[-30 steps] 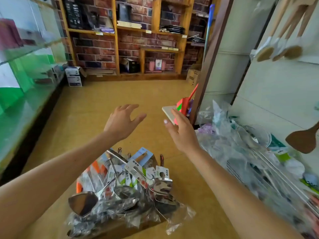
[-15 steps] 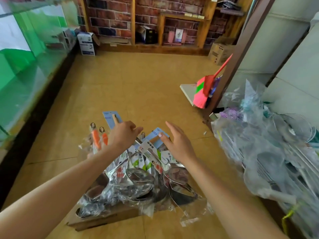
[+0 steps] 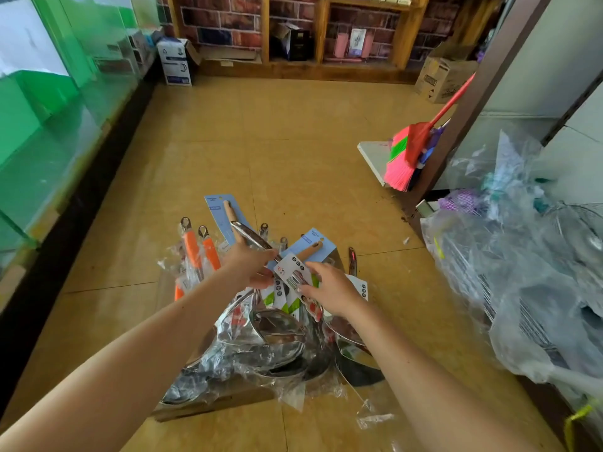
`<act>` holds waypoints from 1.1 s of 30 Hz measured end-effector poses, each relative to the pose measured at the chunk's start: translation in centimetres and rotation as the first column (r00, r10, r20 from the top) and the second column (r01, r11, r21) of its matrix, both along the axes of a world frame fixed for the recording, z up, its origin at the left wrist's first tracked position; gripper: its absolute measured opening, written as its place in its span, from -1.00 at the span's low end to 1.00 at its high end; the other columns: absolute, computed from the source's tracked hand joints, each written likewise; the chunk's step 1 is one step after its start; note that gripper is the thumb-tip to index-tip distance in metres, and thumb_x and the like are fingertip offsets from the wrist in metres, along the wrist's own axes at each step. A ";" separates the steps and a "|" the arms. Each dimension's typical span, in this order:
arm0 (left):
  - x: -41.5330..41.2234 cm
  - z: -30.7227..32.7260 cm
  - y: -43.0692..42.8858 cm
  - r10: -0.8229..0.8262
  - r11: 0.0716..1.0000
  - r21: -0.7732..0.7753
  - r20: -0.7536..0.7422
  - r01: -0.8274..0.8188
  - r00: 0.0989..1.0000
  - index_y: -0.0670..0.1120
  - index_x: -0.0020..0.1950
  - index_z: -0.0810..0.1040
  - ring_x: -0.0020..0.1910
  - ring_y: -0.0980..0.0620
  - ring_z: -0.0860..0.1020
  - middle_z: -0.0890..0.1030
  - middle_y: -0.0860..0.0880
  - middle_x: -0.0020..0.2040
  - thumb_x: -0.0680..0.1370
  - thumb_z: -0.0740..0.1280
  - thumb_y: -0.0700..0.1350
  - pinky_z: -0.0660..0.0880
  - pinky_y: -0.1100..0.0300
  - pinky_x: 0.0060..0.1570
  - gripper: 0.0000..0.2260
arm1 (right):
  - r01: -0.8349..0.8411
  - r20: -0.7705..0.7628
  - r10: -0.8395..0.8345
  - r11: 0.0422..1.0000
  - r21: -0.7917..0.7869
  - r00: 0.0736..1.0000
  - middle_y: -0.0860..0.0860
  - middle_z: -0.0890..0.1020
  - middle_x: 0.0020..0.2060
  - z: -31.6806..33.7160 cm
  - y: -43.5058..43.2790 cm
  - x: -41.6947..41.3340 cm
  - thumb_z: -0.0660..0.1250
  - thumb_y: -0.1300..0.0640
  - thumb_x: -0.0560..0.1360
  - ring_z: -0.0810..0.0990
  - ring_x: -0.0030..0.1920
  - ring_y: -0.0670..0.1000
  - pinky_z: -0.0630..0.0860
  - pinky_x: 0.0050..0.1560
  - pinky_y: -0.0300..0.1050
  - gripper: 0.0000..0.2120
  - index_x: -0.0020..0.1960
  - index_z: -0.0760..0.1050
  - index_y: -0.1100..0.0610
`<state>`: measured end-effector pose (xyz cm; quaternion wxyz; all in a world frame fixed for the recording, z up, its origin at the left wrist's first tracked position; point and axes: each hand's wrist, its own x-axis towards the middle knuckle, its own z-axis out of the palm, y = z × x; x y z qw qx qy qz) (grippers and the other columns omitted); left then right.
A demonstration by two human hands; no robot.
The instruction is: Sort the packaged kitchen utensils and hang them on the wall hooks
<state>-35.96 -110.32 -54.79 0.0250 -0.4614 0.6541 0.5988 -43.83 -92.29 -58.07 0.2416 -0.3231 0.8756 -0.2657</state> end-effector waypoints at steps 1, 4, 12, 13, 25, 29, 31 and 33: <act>-0.2 -0.1 -0.1 0.005 1.000 0.010 -0.005 -0.005 1.000 -0.25 0.25 0.45 -0.37 -0.14 0.68 0.68 -0.22 -0.18 0.47 0.50 -0.04 0.60 0.10 -0.44 -0.53 | -0.007 -0.012 0.007 1.000 0.012 1.000 0.02 0.32 0.50 -0.1 -0.1 0.0 0.35 -0.06 0.57 0.32 0.47 0.06 0.35 0.39 0.02 -0.37 0.55 0.22 0.05; -0.6 0.0 -0.3 0.052 0.998 0.042 -0.024 -0.051 0.998 -0.29 0.11 0.54 -0.38 -0.13 0.67 0.67 -0.20 -0.14 0.47 0.50 -0.07 0.59 0.12 -0.47 -0.64 | -0.009 -0.035 0.010 1.000 0.010 0.999 0.02 0.33 0.47 -0.6 -0.5 -0.1 0.35 -0.02 0.57 0.34 0.44 0.07 0.37 0.35 0.00 -0.42 0.53 0.27 0.05; -1.5 -0.4 -0.1 0.164 0.981 0.107 -0.036 -0.159 0.986 -0.29 -0.05 0.52 -0.32 -0.08 0.63 0.63 -0.17 -0.21 0.49 0.48 -0.18 0.57 0.08 -0.50 -0.78 | 0.072 0.024 -0.070 0.991 -0.110 0.997 0.00 0.46 0.35 -1.4 -1.0 -0.3 0.48 0.06 0.48 0.43 0.35 0.05 0.44 0.29 0.05 -0.38 0.48 0.33 0.01; -1.6 -0.4 -0.1 0.166 0.981 0.110 -0.037 -0.161 0.985 -0.27 -0.10 0.50 -0.34 -0.06 0.61 0.61 -0.16 -0.24 0.50 0.46 -0.19 0.58 0.07 -0.47 -0.81 | 0.092 0.061 -0.086 0.989 -0.117 0.994 0.01 0.47 0.35 -1.3 -1.2 -0.4 0.49 0.05 0.47 0.44 0.34 0.04 0.45 0.28 0.03 -0.36 0.48 0.32 0.02; -2.2 2.2 0.5 0.124 0.985 0.132 -0.111 -0.109 0.986 -0.24 -0.16 0.46 -0.38 -0.02 0.58 0.57 -0.11 -0.28 0.51 0.44 -0.19 0.53 0.18 -0.60 -0.81 | 0.261 0.432 -0.153 0.944 -0.203 0.889 0.10 0.71 -0.03 0.3 -0.4 -1.4 0.53 0.06 0.44 0.65 -0.11 0.07 0.45 -0.26 -0.15 -0.73 0.05 0.61 0.17; -2.7 3.1 1.1 0.133 0.985 0.124 -0.130 -0.117 0.983 -0.23 -0.17 0.46 -0.36 -0.04 0.59 0.58 -0.11 -0.25 0.50 0.45 -0.17 0.54 0.16 -0.58 -0.79 | 0.290 0.475 -0.143 0.923 -0.251 0.868 0.06 0.72 -0.03 1.6 0.4 -1.1 0.51 0.11 0.46 0.69 -0.06 0.04 0.56 -0.17 -0.16 -0.74 0.08 0.60 0.19; -2.8 3.3 1.3 0.124 0.987 0.118 -0.129 -0.109 0.984 -0.23 -0.15 0.46 -0.33 -0.04 0.60 0.58 -0.11 -0.24 0.50 0.46 -0.16 0.55 0.11 -0.50 -0.78 | 0.289 0.472 -0.142 0.923 -0.254 0.870 0.03 0.72 -0.03 2.0 0.7 -1.2 0.52 0.09 0.44 0.70 0.01 0.05 0.58 -0.03 -0.06 -0.76 0.05 0.61 0.15; -2.9 3.5 1.6 0.116 0.989 0.112 -0.129 -0.101 0.985 -0.22 -0.15 0.47 -0.32 -0.04 0.61 0.59 -0.11 -0.22 0.49 0.47 -0.15 0.55 0.10 -0.46 -0.78 | 0.291 0.462 -0.150 0.924 -0.249 0.874 0.02 0.73 -0.03 2.4 1.1 -1.2 0.52 0.09 0.44 0.70 0.01 0.04 0.58 0.01 -0.03 -0.78 0.04 0.61 0.13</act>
